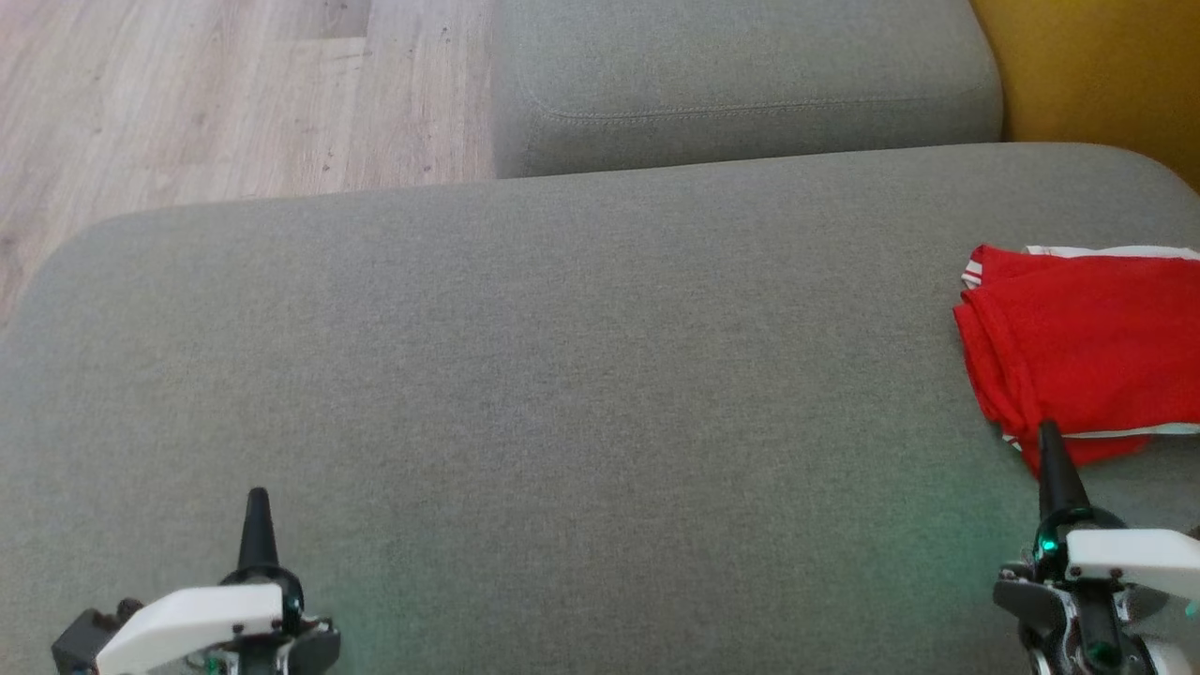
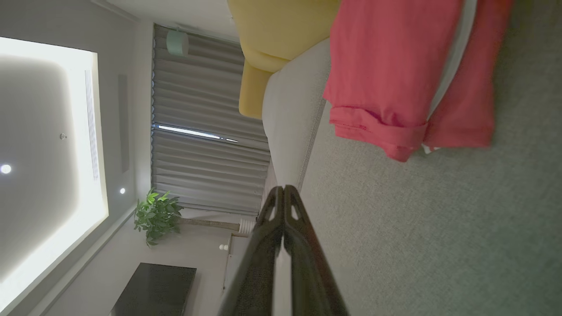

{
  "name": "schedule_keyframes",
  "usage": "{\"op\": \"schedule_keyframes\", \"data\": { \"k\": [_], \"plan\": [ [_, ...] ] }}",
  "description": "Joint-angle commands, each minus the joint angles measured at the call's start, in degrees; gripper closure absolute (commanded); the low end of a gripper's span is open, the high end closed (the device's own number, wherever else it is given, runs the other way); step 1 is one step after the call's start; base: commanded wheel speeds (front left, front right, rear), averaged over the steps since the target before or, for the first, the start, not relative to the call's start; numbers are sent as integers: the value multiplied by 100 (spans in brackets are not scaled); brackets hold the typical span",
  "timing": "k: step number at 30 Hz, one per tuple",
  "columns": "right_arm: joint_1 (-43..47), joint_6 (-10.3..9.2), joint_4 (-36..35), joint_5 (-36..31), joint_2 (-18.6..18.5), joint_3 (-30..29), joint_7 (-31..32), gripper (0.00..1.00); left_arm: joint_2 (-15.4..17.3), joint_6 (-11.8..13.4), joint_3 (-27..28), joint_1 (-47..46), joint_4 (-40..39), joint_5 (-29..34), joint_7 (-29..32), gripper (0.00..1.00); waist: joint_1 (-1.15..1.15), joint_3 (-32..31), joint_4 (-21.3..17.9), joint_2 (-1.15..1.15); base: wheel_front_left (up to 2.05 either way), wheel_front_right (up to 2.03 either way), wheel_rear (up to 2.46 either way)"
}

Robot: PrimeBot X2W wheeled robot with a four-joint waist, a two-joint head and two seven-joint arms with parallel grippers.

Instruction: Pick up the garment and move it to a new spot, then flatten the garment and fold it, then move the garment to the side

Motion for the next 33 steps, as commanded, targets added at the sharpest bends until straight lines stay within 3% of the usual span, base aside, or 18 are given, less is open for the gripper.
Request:
{"op": "schedule_keyframes", "data": {
  "k": [1, 19, 33],
  "plan": [
    [-321, 34, -167, 167, -27, 62, 56, 100, 58, -75, 221, -368, -151, -155, 46, 100, 0, 5, -3, 0, 0, 0, 0],
    [-603, 40, -103, 1325, 30, -125, 367, 100, 41, -336, 590, -647, 4, -1367, 357, 100, 0, 82, -54, 0, 0, 0, 0],
    [-605, 40, -101, 1303, 49, -152, 389, 100, 17, -336, 624, -650, 6, -1338, 384, 100, 0, 82, -54, 0, 0, 0, 0]
  ]
}}
